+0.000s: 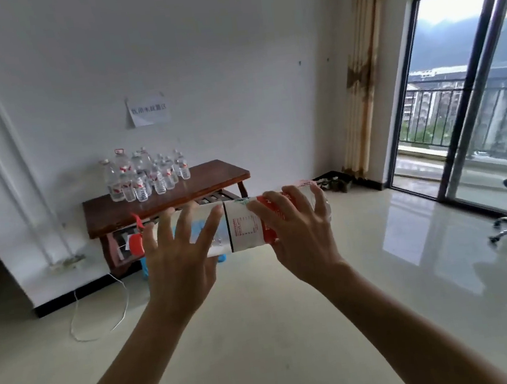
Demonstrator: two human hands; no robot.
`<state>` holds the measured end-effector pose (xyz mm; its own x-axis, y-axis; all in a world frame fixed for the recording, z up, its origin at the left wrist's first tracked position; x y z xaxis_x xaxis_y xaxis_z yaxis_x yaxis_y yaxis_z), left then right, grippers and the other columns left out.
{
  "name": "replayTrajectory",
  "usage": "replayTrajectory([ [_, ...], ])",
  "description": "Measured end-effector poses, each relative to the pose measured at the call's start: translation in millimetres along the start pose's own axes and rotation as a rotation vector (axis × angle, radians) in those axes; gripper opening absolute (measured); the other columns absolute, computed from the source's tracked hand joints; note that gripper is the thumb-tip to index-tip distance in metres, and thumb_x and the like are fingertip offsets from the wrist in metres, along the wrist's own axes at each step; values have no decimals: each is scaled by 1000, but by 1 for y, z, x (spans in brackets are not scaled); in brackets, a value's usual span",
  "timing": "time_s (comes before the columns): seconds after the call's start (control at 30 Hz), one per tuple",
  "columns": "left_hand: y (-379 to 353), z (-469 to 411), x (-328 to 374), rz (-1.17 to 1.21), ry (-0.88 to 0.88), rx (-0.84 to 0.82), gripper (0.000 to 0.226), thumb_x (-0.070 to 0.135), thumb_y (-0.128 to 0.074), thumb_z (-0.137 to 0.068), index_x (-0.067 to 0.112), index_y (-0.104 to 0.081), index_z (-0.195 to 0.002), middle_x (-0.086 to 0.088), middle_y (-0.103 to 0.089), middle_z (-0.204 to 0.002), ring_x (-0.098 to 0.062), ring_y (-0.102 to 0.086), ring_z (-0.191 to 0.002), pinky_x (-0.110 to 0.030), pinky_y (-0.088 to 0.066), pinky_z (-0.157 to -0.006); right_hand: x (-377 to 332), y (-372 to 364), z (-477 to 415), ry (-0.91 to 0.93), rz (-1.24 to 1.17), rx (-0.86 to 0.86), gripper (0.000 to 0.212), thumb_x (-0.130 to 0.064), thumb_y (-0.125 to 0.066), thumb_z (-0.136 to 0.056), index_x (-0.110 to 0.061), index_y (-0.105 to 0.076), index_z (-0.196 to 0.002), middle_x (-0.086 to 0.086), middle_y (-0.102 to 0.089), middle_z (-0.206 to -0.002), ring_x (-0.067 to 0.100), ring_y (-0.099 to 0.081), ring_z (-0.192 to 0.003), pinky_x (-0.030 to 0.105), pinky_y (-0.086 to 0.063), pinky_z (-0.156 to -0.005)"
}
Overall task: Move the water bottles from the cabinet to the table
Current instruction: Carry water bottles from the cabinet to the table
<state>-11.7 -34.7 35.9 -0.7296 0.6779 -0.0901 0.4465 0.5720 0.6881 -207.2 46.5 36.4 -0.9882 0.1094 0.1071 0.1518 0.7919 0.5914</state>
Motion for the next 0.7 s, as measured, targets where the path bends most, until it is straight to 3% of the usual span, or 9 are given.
replayTrajectory([
  [0.2, -91, -103, -55, -18, -3, -4, 98, 28, -96, -57, 19, -53, -145, -27, -53, -141, -52, -52, -124, -69, -43, -97, 41, -106, -98, 9, -13, 14, 70, -19, -88, -72, -32, -58, -134, 2, -61, -132, 33, -53, -126, 71, -28, -112],
  [0.5, -261, -231, -75, -24, -52, 31, 96, 26, -89, -64, 22, -44, -148, -24, -52, -142, -50, -49, -126, -66, -42, -99, 145, -270, -174, -10, -16, 63, 67, -18, -88, -71, -29, -63, -132, 2, -63, -129, 32, -57, -123, 69, -30, -111],
  [0.7, -382, -354, -91, -78, -17, -22, 93, 27, -91, -65, 22, -50, -148, -21, -54, -141, -48, -51, -125, -63, -41, -101, 237, -398, -262, -22, -89, 34, 66, -15, -88, -71, -29, -66, -131, 2, -65, -128, 33, -59, -121, 70, -35, -107],
])
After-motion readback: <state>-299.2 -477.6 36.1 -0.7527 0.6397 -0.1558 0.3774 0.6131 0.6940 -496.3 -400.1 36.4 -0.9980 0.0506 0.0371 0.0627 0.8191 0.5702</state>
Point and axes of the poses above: each hand's wrist, its own z-axis away from the middle knuckle, its own y-axis out of the back of the hand, x = y × z, the point moved 2 cm from there along -z, towards the middle knuckle
